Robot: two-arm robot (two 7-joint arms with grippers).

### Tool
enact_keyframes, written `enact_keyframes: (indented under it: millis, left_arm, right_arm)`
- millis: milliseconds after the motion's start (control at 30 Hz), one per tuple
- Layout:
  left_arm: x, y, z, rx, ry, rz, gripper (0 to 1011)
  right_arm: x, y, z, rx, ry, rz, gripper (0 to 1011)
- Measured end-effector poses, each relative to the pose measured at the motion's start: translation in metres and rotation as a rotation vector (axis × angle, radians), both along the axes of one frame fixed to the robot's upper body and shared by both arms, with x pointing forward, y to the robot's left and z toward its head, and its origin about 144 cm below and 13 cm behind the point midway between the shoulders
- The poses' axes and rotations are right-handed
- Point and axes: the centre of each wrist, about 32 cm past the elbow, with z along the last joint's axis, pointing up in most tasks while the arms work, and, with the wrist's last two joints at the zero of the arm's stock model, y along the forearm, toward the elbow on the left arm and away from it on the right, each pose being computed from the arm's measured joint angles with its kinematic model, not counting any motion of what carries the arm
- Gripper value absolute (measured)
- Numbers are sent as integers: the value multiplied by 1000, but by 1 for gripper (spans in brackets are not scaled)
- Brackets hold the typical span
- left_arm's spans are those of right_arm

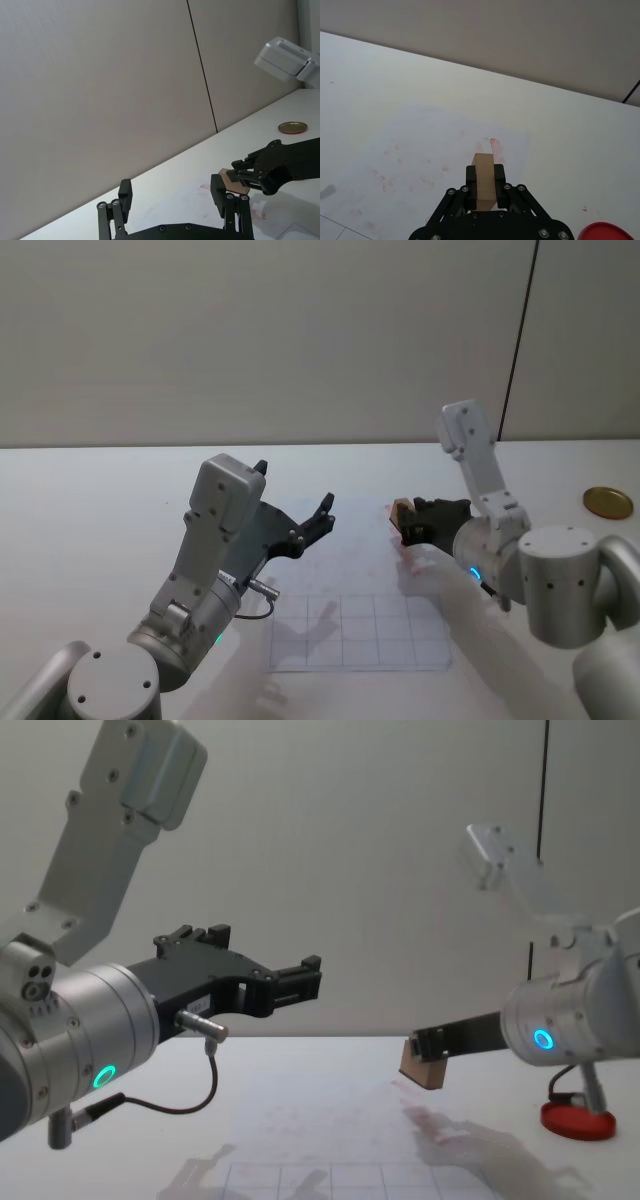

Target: Use the one hand to pick up the stamp and affix it onto the A4 paper.

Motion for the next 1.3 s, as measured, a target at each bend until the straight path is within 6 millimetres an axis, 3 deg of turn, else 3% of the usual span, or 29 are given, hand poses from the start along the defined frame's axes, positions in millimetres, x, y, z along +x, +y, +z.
enact_keyframes:
  millis: [633, 1300]
  left_arm:
    - [0, 0, 0, 0, 0, 0, 993]
    - [0, 0, 0, 0, 0, 0, 993]
  right_arm:
    - [19, 14, -22, -52, 53, 21, 197]
    - [24, 19, -33, -70, 86, 48, 197]
